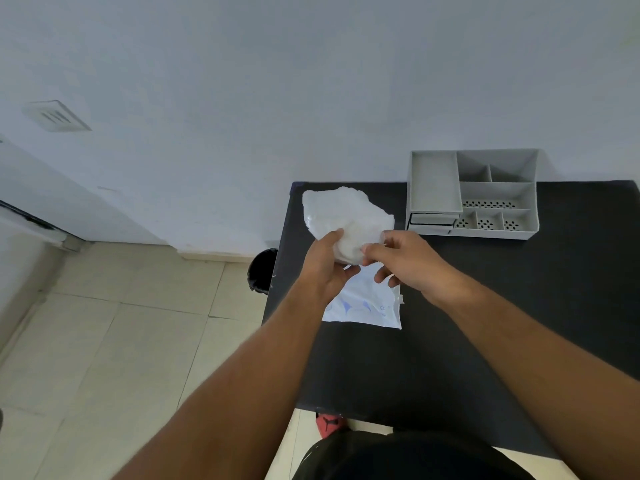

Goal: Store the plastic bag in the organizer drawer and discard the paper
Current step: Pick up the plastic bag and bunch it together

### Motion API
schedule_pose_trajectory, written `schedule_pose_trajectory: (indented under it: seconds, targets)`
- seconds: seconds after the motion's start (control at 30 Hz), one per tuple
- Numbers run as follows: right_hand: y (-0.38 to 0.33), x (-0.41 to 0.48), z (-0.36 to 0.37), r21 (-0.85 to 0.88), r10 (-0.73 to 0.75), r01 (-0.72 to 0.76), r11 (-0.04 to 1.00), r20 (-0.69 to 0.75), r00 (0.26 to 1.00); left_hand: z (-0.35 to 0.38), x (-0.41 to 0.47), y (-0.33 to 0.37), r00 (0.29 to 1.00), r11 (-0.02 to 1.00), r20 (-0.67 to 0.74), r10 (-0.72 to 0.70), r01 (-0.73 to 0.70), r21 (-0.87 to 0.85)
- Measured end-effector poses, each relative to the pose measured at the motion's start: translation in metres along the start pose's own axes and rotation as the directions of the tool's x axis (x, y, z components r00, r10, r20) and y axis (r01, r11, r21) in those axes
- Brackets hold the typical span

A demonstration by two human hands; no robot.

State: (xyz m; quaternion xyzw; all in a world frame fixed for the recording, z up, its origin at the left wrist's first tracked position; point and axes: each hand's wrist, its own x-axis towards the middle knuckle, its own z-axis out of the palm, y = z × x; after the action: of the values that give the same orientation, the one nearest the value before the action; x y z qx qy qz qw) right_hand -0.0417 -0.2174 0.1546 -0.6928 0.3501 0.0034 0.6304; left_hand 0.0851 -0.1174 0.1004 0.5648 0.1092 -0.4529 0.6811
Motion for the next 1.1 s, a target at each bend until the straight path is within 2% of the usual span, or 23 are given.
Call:
schedule_pose_trajectory:
  seconds: [0.17, 0.33, 0.47, 0.53, 0.6, 0.67, 0.73, 0.77, 0.8, 0.9, 1.0, 1.1]
  targets:
    - [-0.004, 0.0, 0.005, 0.053, -0.02, 0.022, 0.998, -0.023, 1.0, -0.005, -0.003, 0.002, 0.993, 0.999, 0.113, -0.039, 0.041, -0.009]
    - [-0.003, -0.001, 0.007, 0.111, -0.04, 0.045, 0.993, -0.049, 0.998, -0.005, -0.007, -0.001, 0.961, 0.992, 0.273, 0.054, -0.084, 0.099]
    - [-0.002, -0.001, 0.008, 0.21, -0.032, 0.048, 0.977, -0.076, 0.997, -0.006, -0.006, -0.003, 0.963, 0.991, 0.265, 0.045, -0.077, 0.109]
    - [0.0, -0.001, 0.009, 0.233, -0.029, 0.068, 0.97, -0.167, 0.985, -0.006, -0.004, -0.002, 0.972, 0.992, 0.232, 0.033, -0.06, 0.113]
    - [0.005, 0.0, 0.01, 0.217, -0.051, 0.126, 0.968, -0.321, 0.946, -0.005, -0.002, -0.002, 0.979, 0.992, 0.204, 0.03, -0.054, 0.112]
    - [0.011, 0.002, 0.012, 0.088, -0.096, 0.162, 0.983, -0.503, 0.859, -0.003, -0.001, -0.001, 0.984, 0.993, 0.178, 0.028, -0.047, 0.106]
    - [0.017, 0.004, 0.012, -0.061, -0.125, 0.112, 0.992, -0.614, 0.779, -0.002, 0.0, 0.0, 0.987, 0.994, 0.161, 0.031, -0.047, 0.097]
    - [0.021, 0.006, 0.012, -0.081, -0.111, 0.077, 0.994, -0.614, 0.781, -0.002, 0.0, -0.001, 0.986, 0.995, 0.164, 0.028, -0.044, 0.091]
    - [0.024, 0.008, 0.011, -0.054, -0.061, 0.037, 0.998, -0.575, 0.816, -0.002, -0.001, -0.002, 0.985, 0.996, 0.172, 0.019, -0.035, 0.087]
    - [0.03, 0.012, 0.011, 0.217, 0.15, -0.074, 0.973, -0.356, 0.922, -0.004, -0.001, -0.004, 0.98, 0.995, 0.2, -0.026, 0.006, 0.099]
    - [0.035, 0.015, 0.012, 0.413, 0.215, -0.085, 0.907, -0.282, 0.935, -0.003, 0.0, -0.009, 0.983, 0.979, 0.178, -0.042, 0.004, 0.206]
    - [0.039, 0.017, 0.011, 0.479, 0.209, -0.048, 0.876, -0.29, 0.934, 0.0, 0.001, -0.013, 0.99, 0.957, 0.14, -0.019, -0.022, 0.288]
